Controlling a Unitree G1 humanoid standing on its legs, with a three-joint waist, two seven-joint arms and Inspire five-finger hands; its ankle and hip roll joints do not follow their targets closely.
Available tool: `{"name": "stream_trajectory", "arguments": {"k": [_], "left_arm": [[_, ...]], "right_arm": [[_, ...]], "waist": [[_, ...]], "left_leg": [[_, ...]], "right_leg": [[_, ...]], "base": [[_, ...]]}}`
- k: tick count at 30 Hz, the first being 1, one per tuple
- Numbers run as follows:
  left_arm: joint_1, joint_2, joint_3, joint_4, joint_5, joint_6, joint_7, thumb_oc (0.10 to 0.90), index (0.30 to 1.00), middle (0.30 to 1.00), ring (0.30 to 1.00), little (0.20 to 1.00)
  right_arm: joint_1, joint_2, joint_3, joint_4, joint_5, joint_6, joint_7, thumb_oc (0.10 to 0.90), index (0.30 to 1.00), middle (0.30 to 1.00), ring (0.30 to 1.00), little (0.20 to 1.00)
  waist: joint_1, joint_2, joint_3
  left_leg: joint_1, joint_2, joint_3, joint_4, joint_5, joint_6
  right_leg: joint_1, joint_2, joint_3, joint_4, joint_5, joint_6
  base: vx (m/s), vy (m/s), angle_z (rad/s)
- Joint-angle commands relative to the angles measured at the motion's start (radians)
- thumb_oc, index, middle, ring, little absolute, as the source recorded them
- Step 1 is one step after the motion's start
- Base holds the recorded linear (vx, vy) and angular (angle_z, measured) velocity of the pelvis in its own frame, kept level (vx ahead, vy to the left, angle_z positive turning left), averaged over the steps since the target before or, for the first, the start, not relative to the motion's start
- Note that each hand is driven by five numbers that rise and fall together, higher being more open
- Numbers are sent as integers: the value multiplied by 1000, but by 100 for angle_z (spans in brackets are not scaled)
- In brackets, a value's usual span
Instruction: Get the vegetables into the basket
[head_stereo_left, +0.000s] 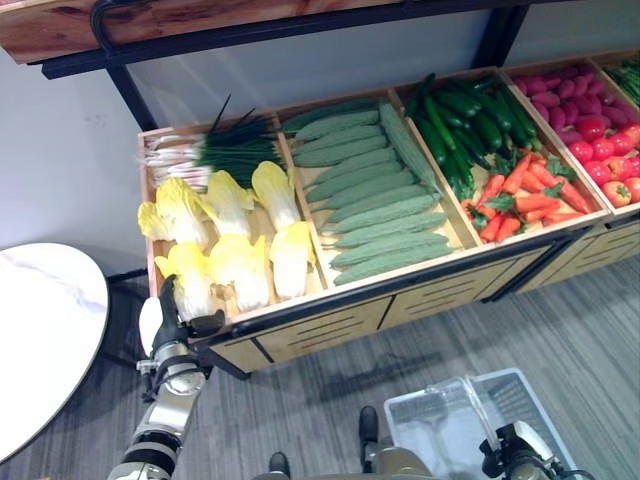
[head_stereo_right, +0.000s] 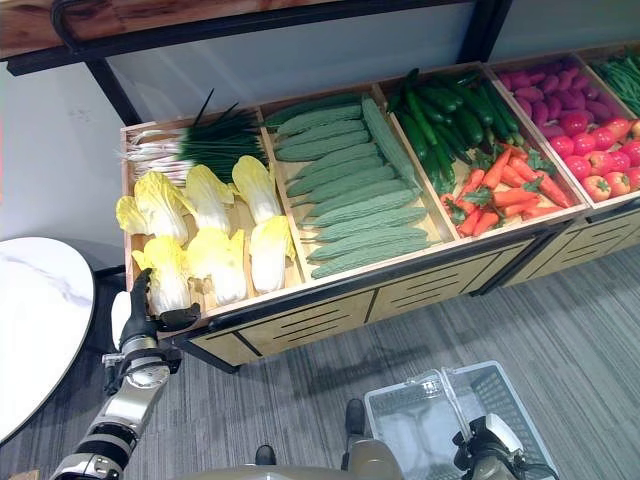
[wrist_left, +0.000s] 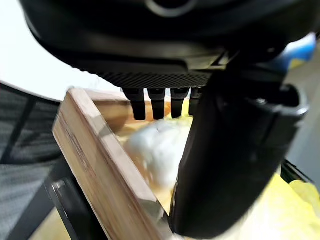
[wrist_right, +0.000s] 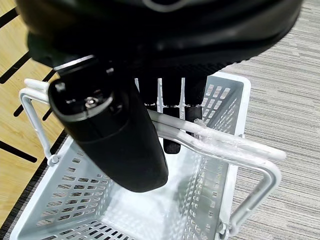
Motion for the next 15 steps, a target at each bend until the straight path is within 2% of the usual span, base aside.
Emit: {"name": "stream_trajectory", "arguments": {"k": [1,8,10,11,12,15], "left_arm": [[-71,58,15,73,50,13,12,400,300,300,300,300],[-58,28,59,75,-25,-10,54,400,300,300,300,300],[-58,25,79,13,-48,-33,79,400,300,300,300,300],[-54,29,103,-85,-58,-57,105,400,300,300,300,300],[-51,29,104,-88,-58,-55,104,400,300,300,300,300],[-80,43,149,-269,-59,-113,168,400,300,300,300,300]], "right_arm": [[-47,-46,52,16,-17,7,-32,400,300,300,300,300],[-38,-42,53,16,-26,11,-29,400,300,300,300,300],[-36,-42,47,26,-24,12,-33,400,300,300,300,300],[-31,-37,46,22,-24,12,-35,400,300,300,300,300],[-31,-36,46,22,-24,13,-35,400,300,300,300,300],[-24,-28,53,12,-23,3,-40,400,300,300,300,300]], "waist": [[-15,-59,-17],[-21,-60,-22],[-17,-61,-21],[-15,-63,-22],[-15,-63,-22],[-11,-70,-24]], "left_leg": [[-33,46,-27,0,-7,-41],[-21,48,-20,0,-12,-40],[-19,48,-22,0,-13,-40],[-18,47,-24,0,-14,-40],[-17,47,-24,0,-14,-40],[-16,46,-27,0,-18,-40]], "right_leg": [[38,-90,39,-1,-36,118],[45,-88,46,-1,-39,117],[47,-88,43,-1,-40,117],[50,-88,41,-1,-41,117],[50,-88,41,-1,-42,117],[55,-90,39,-1,-42,117]], "base": [[0,0,0],[5,0,-3],[-3,2,-2],[0,0,0],[0,0,0],[0,0,0]]}}
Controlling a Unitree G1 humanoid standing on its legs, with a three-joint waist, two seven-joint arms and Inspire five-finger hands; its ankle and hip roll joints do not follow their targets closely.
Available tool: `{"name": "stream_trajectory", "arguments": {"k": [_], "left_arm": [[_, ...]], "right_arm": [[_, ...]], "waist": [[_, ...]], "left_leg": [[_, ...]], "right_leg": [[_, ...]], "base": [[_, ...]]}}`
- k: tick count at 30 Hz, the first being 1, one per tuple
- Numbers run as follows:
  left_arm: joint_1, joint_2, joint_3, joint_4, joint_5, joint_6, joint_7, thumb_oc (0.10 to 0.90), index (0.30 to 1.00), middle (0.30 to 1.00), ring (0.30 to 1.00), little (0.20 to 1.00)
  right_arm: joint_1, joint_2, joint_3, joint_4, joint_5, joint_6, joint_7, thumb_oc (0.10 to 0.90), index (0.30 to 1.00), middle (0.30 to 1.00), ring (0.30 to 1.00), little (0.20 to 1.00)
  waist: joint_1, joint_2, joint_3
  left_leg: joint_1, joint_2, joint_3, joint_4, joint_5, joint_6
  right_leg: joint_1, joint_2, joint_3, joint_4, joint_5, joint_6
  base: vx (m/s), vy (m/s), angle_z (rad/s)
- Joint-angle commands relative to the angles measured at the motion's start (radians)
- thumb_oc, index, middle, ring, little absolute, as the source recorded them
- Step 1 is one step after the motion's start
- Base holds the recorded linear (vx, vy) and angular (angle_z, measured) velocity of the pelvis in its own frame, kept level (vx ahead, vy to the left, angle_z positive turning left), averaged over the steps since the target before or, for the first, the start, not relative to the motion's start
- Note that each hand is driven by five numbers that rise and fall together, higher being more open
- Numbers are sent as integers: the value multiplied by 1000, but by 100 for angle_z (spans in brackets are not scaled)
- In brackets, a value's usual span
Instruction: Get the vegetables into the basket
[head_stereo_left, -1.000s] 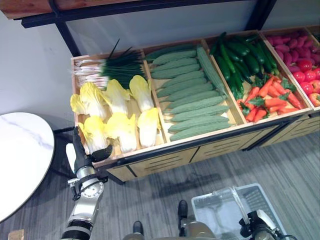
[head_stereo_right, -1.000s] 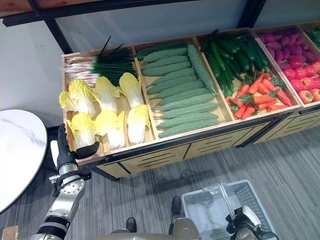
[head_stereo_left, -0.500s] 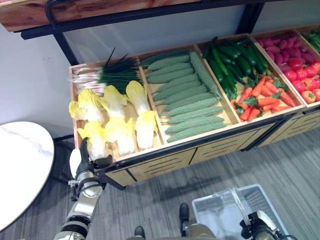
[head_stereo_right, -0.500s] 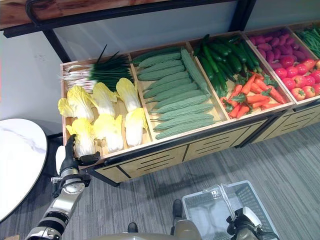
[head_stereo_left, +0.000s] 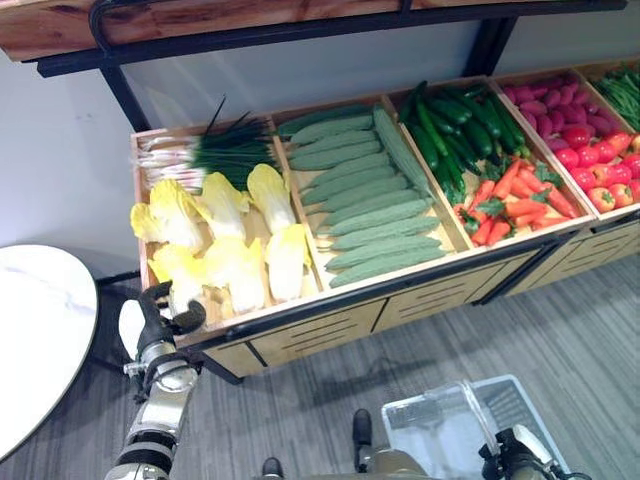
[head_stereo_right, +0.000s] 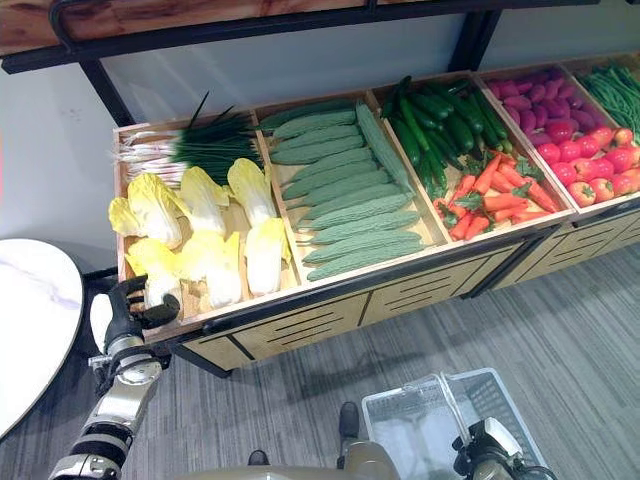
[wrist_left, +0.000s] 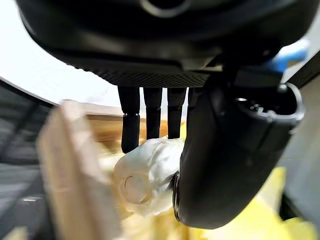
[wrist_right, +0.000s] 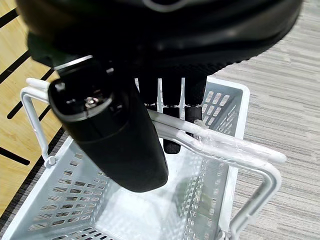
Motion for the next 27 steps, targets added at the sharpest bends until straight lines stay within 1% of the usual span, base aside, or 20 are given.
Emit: {"name": "stream_trajectory", "arguments": {"k": [1,2,4,5,8,9,10,11,12,13,15,16,18,20,21,23,25,27], "left_arm": [[-111,63,69,-158,11,-141,122,400,300,300,300,300],[-114,62,80,-205,9,-151,129,400,300,300,300,300],[-114,62,84,-229,11,-152,132,400,300,300,300,300],[-111,60,91,-268,3,-160,129,400,300,300,300,300],[-83,53,95,-365,-50,-207,88,400,300,300,300,300],[-65,55,87,-397,-82,-228,45,400,300,300,300,300],[-40,55,78,-423,-149,-262,-11,400,300,300,300,300],[-3,49,65,-446,-312,-308,-116,400,300,300,300,300],[-1,50,66,-445,-316,-309,-120,400,300,300,300,300],[12,47,61,-449,-377,-321,-167,400,300,300,300,300],[64,30,32,-477,-556,-338,-320,400,300,300,300,300],[78,30,9,-495,-591,-332,-373,400,300,300,300,300],[91,31,2,-513,-600,-330,-395,400,300,300,300,300],[118,50,-23,-535,-655,-322,-488,400,300,300,300,300],[118,51,-23,-534,-656,-322,-488,400,300,300,300,300],[125,58,-41,-548,-682,-317,-535,400,300,300,300,300],[127,62,-50,-558,-691,-320,-554,400,300,300,300,300],[127,66,-53,-559,-713,-320,-579,400,300,300,300,300]], "right_arm": [[-34,-37,54,18,-10,-10,-48,400,300,300,300,300],[-35,-35,57,19,-8,-13,-48,400,300,300,300,300],[-35,-34,59,24,-5,-16,-48,400,300,300,300,300],[-35,-33,60,30,-2,-18,-46,400,300,300,300,300],[-31,-28,57,32,6,-24,-43,400,300,300,300,300],[-29,-29,54,31,12,-25,-41,400,300,300,300,300],[-29,-33,48,27,19,-26,-36,400,300,300,300,300],[-31,-38,43,24,24,-26,-26,400,300,300,300,300],[-30,-38,43,24,24,-26,-25,400,300,300,300,300],[-30,-42,39,29,28,-25,-16,400,300,300,300,300],[-24,-37,31,9,30,-31,11,400,300,300,300,300],[-21,-37,26,4,31,-33,14,400,300,300,300,300],[-20,-38,23,5,28,-34,20,400,300,300,300,300],[-13,-36,11,-1,29,-41,34,400,300,300,300,300],[-13,-36,11,-1,29,-41,34,400,300,300,300,300],[-12,-34,4,1,33,-44,41,400,300,300,300,300],[-10,-33,1,4,35,-46,46,400,300,300,300,300],[-11,-29,-6,5,42,-49,51,400,300,300,300,300]], "waist": [[-12,-35,-12],[-11,-36,-13],[-9,-37,-13],[-6,-37,-13],[0,-36,-13],[1,-35,-13],[3,-34,-12],[6,-30,-11],[5,-30,-12],[7,-29,-12],[8,-27,-12],[9,-26,-12],[11,-25,-12],[13,-25,-10],[13,-25,-10],[15,-27,-11],[17,-30,-12],[21,-36,-11]], "left_leg": [[-23,45,-41,0,-20,-37],[-23,45,-42,0,-21,-36],[-23,45,-43,0,-21,-36],[-23,44,-45,0,-22,-35],[-23,40,-51,0,-22,-32],[-23,38,-52,0,-22,-31],[-23,35,-54,0,-22,-29],[-22,32,-54,0,-20,-28],[-22,32,-53,0,-20,-28],[-21,30,-55,0,-21,-27],[-17,26,-53,0,-22,-23],[-17,23,-55,0,-23,-21],[-16,22,-55,0,-23,-20],[-14,16,-57,0,-25,-16],[-14,16,-57,0,-25,-16],[-12,12,-55,0,-28,-12],[-6,8,-51,0,-33,-7],[10,-1,-42,0,-38,3]], "right_leg": [[54,-93,29,-1,-45,114],[55,-94,27,-1,-46,115],[56,-95,26,-1,-46,115],[57,-96,25,-1,-45,115],[61,-99,23,-1,-45,115],[62,-101,21,-1,-45,115],[63,-103,22,-1,-45,116],[64,-106,21,-1,-43,117],[64,-106,21,-1,-43,117],[65,-108,22,-1,-42,117],[67,-112,24,-1,-40,118],[66,-114,25,-1,-39,119],[66,-115,25,-1,-38,119],[66,-119,27,-1,-35,122],[66,-119,27,-1,-35,122],[68,-123,29,-1,-35,124],[69,-125,32,-1,-34,125],[73,-132,38,-1,-31,130]], "base": [[0,0,0],[0,0,0],[0,0,0],[0,0,0],[0,0,0],[0,23,4],[-7,43,4],[-8,33,3],[-7,35,2],[-3,23,3],[-5,46,5],[-1,36,2],[0,0,0],[-9,37,1],[-4,32,-2],[2,18,0],[12,54,-1],[15,68,-6]]}}
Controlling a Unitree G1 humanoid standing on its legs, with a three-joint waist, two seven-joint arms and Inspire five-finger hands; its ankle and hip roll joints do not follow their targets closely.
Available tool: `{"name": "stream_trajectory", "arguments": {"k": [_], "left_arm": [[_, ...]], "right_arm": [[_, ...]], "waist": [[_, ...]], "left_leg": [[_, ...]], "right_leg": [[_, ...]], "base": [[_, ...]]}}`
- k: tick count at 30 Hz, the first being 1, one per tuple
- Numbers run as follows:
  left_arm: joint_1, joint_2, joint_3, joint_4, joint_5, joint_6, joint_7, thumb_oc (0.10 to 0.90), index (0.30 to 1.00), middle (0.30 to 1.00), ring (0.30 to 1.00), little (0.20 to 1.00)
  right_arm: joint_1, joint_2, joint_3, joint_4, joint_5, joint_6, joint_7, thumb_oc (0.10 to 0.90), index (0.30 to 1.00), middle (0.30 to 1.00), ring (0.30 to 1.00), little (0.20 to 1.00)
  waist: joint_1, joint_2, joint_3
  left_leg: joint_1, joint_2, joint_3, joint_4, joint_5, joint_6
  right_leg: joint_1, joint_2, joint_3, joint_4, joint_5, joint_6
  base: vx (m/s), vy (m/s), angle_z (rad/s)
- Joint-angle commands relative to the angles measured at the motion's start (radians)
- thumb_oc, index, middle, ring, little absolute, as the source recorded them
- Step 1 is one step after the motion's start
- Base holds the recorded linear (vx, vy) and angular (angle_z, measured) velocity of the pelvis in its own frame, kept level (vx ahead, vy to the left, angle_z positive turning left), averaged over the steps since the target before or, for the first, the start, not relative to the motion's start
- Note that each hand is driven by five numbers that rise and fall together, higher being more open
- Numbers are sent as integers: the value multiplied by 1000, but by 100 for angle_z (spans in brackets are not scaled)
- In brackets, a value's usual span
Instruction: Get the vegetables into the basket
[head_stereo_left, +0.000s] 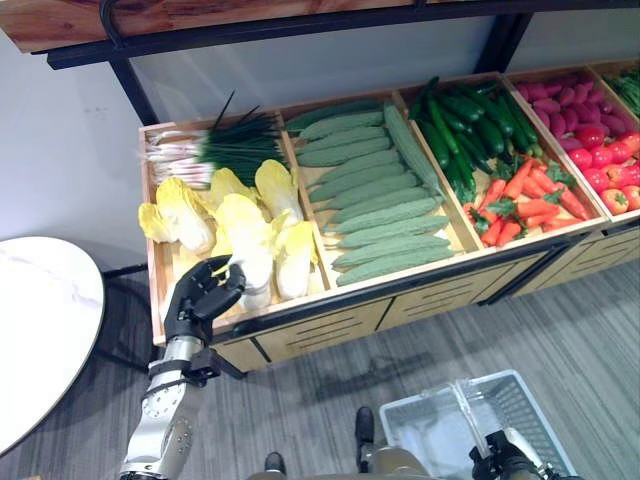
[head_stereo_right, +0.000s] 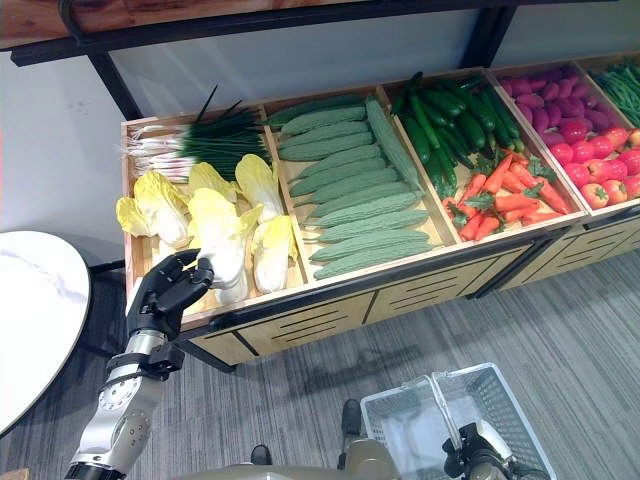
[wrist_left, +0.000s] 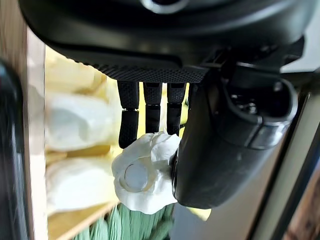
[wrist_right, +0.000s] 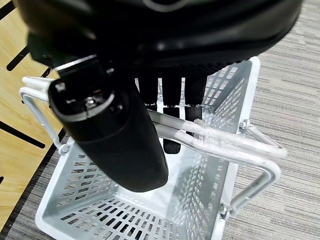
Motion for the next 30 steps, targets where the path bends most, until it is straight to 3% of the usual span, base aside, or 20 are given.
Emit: {"name": "stream_trajectory", "arguments": {"k": [1,8,10,13,15,16,20,24,25,30], "left_arm": [[-87,56,40,-154,-29,-115,-51,400,300,300,300,300],[-115,87,20,-164,-26,-123,-67,400,300,300,300,300],[-129,97,13,-164,-30,-125,-75,400,300,300,300,300],[-149,105,-1,-165,-20,-134,-78,400,300,300,300,300],[-155,112,-3,-168,-18,-136,-78,400,300,300,300,300],[-173,124,-18,-163,-11,-139,-83,400,300,300,300,300],[-183,122,-35,-147,-14,-125,-86,400,300,300,300,300],[-177,120,-35,-159,-2,-116,-87,400,300,300,300,300],[-174,121,-35,-160,0,-114,-90,400,300,300,300,300],[-156,113,-7,-153,-7,-114,-96,400,300,300,300,300]], "right_arm": [[-39,-36,7,34,29,-19,-10,400,300,300,300,300],[-38,-36,-10,22,40,-19,-2,400,300,300,300,300],[-37,-37,-11,16,41,-18,0,400,300,300,300,300],[-41,-36,-10,-7,42,-19,-2,400,300,300,300,300],[-44,-36,-9,-21,42,-18,-3,400,300,300,300,300],[-41,-29,-7,-30,47,-20,-5,400,300,300,300,300],[-31,-19,-14,-20,59,-19,-9,400,300,300,300,300],[-25,-31,-22,-3,59,-19,-18,400,300,300,300,300],[-24,-30,-27,1,62,-19,-20,400,300,300,300,300],[-13,-19,-23,7,57,-13,-20,400,300,300,300,300]], "waist": [[12,-51,-40],[9,-77,-17],[0,-87,-3],[-17,-98,16],[-22,-97,21],[-29,-94,33],[-7,-77,37],[14,-64,19],[21,-62,10],[32,-76,-15]], "left_leg": [[-9,15,-35,1,-30,-7],[-23,-21,-10,76,-77,26],[-23,-37,3,78,-82,37],[-22,-60,43,76,-88,48],[-31,-55,59,82,-85,47],[-43,-46,76,93,-82,52],[-78,-30,143,106,-69,63],[-103,-15,216,110,-50,72],[-98,-12,220,107,-64,63],[-83,3,294,100,-53,41]], "right_leg": [[52,-116,39,0,-30,130],[22,-148,82,48,7,157],[-9,-159,102,75,49,177],[-61,-179,135,67,170,202],[-82,-180,140,65,187,202],[-101,-188,129,65,177,201],[-55,-220,-33,169,50,159],[-5,-223,-93,309,-36,138],[17,-228,-111,317,-60,150],[68,-216,-178,190,-71,159]], "base": [[8,42,-9],[-26,95,-12],[-78,138,-17],[-103,115,-33],[-120,58,-75],[-158,87,-49],[-219,97,-39],[-134,66,-68],[-16,-6,-46],[-5,-114,-84]]}}
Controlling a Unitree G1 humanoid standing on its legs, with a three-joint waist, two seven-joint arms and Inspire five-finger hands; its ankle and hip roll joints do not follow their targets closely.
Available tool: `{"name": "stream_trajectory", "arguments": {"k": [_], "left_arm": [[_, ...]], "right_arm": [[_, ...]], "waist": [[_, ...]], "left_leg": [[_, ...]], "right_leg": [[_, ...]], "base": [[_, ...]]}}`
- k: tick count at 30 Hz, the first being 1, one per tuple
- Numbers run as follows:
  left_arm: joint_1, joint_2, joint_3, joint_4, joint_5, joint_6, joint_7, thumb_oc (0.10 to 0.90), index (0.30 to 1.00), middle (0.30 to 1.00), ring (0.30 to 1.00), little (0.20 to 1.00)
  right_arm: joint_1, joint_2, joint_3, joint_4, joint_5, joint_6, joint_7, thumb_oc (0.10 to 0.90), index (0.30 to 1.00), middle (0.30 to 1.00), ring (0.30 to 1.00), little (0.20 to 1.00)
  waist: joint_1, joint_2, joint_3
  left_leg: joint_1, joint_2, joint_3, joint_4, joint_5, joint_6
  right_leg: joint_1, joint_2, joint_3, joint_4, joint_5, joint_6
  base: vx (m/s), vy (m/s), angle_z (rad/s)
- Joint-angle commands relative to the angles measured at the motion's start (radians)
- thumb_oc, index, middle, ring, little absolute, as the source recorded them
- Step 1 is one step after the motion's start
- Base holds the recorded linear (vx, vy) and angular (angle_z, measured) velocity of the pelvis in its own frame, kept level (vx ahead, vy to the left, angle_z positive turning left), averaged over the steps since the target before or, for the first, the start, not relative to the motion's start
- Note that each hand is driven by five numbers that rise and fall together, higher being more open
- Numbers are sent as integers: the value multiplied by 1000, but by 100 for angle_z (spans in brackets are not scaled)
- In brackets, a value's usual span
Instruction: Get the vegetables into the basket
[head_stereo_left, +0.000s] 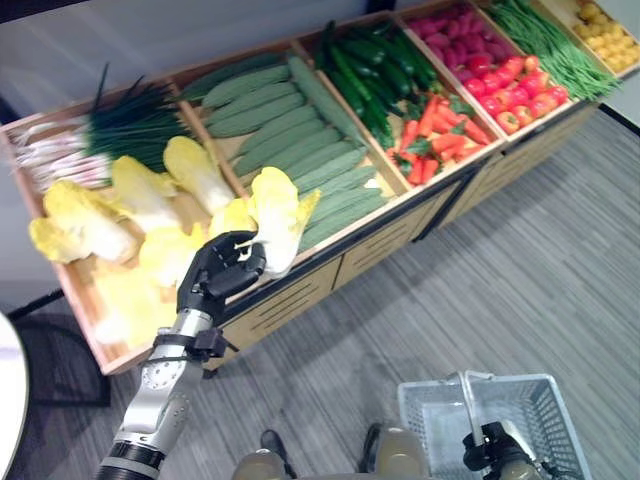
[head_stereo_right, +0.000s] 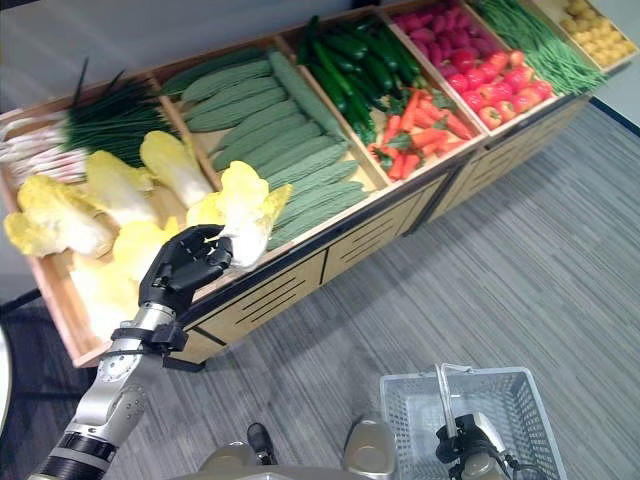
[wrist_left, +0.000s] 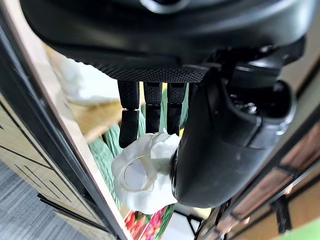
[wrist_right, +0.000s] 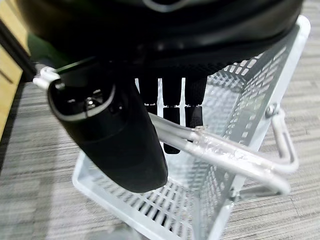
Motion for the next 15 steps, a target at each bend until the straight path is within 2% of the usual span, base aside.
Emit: {"name": "stream_trajectory", "arguments": {"k": [1,6,7,9,10,11,12,13,14,15], "left_arm": [[-46,-13,27,-156,3,-105,-39,400,300,300,300,300],[-57,-36,14,-148,-17,-105,-44,400,300,300,300,300],[-68,-45,0,-147,-32,-104,-52,400,300,300,300,300],[-77,-57,-9,-144,-53,-104,-57,400,300,300,300,300],[-79,-67,-11,-141,-61,-103,-61,400,300,300,300,300],[-88,-87,-23,-133,-70,-105,-66,400,300,300,300,300],[-89,-88,-23,-133,-70,-105,-66,400,300,300,300,300],[-96,-96,-31,-132,-74,-108,-65,400,300,300,300,300],[-98,-105,-38,-130,-74,-112,-62,400,300,300,300,300],[-95,-110,-37,-130,-75,-112,-59,400,300,300,300,300]], "right_arm": [[21,-39,40,14,10,-7,-36,400,300,300,300,300],[38,-44,28,12,27,-5,-41,400,300,300,300,300],[45,-54,20,14,38,-7,-46,400,300,300,300,300],[44,-62,18,8,48,-10,-55,400,300,300,300,300],[45,-67,14,3,54,-14,-59,400,300,300,300,300],[29,-88,15,-1,60,-17,-68,400,300,300,300,300],[29,-89,15,-1,60,-17,-68,400,300,300,300,300],[16,-101,24,-15,55,-18,-74,400,300,300,300,300],[-10,-122,37,-16,52,-18,-74,400,300,300,300,300],[-22,-124,45,-16,53,-18,-76,400,300,300,300,300]], "waist": [[-12,-15,-106],[-45,4,-99],[-62,25,-97],[-74,38,-91],[-79,44,-87],[-81,54,-71],[-81,55,-69],[-67,57,-56],[-34,60,-49],[-24,59,-48]], "left_leg": [[-95,23,-65,32,-33,-53],[-92,72,-52,28,14,-94],[-85,103,-49,8,57,-124],[-92,124,-47,14,76,-143],[-97,138,-46,27,81,-154],[-123,169,-78,113,83,-177],[-124,171,-79,118,81,-178],[-152,159,-142,146,117,-172],[-178,89,-303,145,106,-154],[-191,60,-368,125,75,-142]], "right_leg": [[16,-33,23,-99,138,70],[32,27,38,-161,95,41],[38,66,50,-181,79,23],[38,90,57,-190,73,11],[40,100,56,-197,69,5],[62,123,72,-229,62,-14],[64,124,72,-230,62,-15],[51,133,86,-229,74,-29],[41,134,116,-225,77,-32],[36,132,139,-222,77,-32]], "base": [[3,-169,-92],[-9,-260,-45],[-25,-408,-29],[-22,-312,-8],[-2,-359,-18],[5,-292,-16],[-68,-248,-24],[-95,-49,-42],[-97,-70,-60],[-9,-55,-85]]}}
